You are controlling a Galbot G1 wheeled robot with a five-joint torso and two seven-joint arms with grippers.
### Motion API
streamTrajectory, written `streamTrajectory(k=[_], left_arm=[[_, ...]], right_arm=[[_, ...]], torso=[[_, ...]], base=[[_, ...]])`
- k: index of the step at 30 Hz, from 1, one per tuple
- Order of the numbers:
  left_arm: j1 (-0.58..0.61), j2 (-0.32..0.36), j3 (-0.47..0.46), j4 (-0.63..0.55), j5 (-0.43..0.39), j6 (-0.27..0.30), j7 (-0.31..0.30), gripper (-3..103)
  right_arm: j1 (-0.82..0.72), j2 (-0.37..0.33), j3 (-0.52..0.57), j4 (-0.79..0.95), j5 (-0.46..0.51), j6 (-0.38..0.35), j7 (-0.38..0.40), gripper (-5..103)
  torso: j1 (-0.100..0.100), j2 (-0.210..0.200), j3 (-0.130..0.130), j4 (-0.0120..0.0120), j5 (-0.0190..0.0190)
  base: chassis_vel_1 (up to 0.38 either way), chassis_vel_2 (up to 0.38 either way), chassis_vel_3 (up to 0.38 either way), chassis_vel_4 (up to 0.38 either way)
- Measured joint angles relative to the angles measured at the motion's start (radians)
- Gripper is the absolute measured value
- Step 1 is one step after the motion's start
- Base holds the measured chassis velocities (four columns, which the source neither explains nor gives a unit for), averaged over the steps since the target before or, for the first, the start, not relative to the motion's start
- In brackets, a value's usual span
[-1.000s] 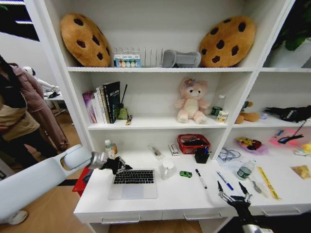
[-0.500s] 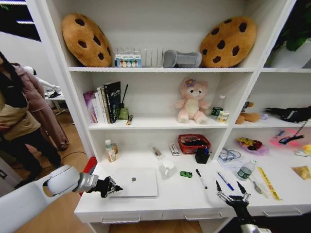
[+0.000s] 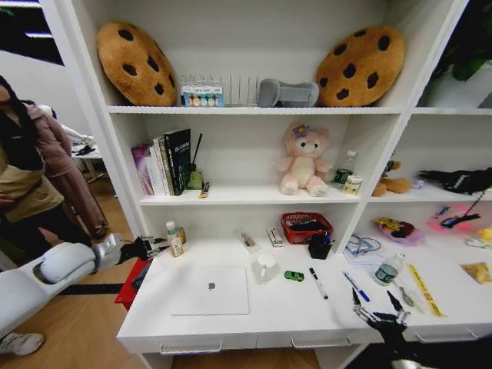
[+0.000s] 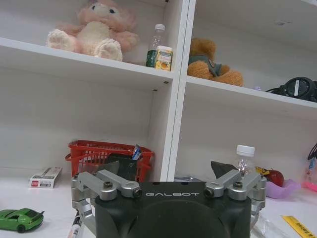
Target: Organize the objects on the table.
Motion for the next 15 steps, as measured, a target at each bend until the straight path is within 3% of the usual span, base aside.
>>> streamTrajectory(k=[1,3,5,9,10,12,13,14,15], left_arm=[[0.0,0.0,0.0,0.0,0.0,0.0,0.0,43],[0.066,-0.048,-0.103,0.005,-0.102,0.024,-0.136,54],[0.082,-0.059,-0.129,0.006,-0.115,0.028,-0.151,54],[0.339,-0.169,-0.443,-0.014,-0.172,0.046,-0.241,76],[0.339,-0.169,-0.443,-0.014,-0.172,0.046,-0.241,76],[0.479,-0.221,-0.606,-0.045,-0.18,0.053,-0.268,86],[0.479,-0.221,-0.606,-0.045,-0.18,0.053,-0.268,86],[0.533,-0.245,-0.67,-0.062,-0.185,0.055,-0.279,92],[0.658,-0.309,-0.802,-0.117,-0.208,0.057,-0.305,96]], right_arm=[[0.0,0.0,0.0,0.0,0.0,0.0,0.0,100],[0.009,-0.011,-0.005,0.008,0.002,-0.019,0.002,100],[0.009,-0.013,-0.007,0.01,0.003,-0.022,0.002,100],[0.009,-0.042,-0.011,0.012,0.018,-0.033,0.003,100],[0.009,-0.042,-0.011,0.012,0.018,-0.033,0.003,100],[0.011,-0.056,-0.01,0.009,0.031,-0.038,0.003,100],[0.011,-0.056,-0.01,0.009,0.031,-0.038,0.003,100],[0.014,-0.062,-0.009,0.007,0.034,-0.041,0.004,100],[0.022,-0.071,-0.012,0.006,0.036,-0.05,0.004,100]], torso=[[0.0,0.0,0.0,0.0,0.0],[0.0,0.0,0.0,0.0002,-0.0002],[0.0,0.0,0.0,0.0004,0.0],[0.0,0.0,0.0,0.0001,0.0002],[0.0,0.0,0.0,0.0001,0.0002],[0.0,0.0,0.0,0.0006,-0.0002],[0.0,0.0,0.0,0.0006,-0.0002],[0.0,0.0,0.0,0.0008,-0.0002],[0.0,0.0,0.0,0.0006,0.0003]], base=[[0.0,0.0,0.0,0.0],[0.0,0.0,0.0,0.0],[0.0,0.0,0.0,0.0],[0.0,0.0,0.0,0.0],[0.0,0.0,0.0,0.0],[0.0,0.0,0.0,0.0],[0.0,0.0,0.0,0.0],[0.0,0.0,0.0,0.0],[0.0,0.0,0.0,0.0]])
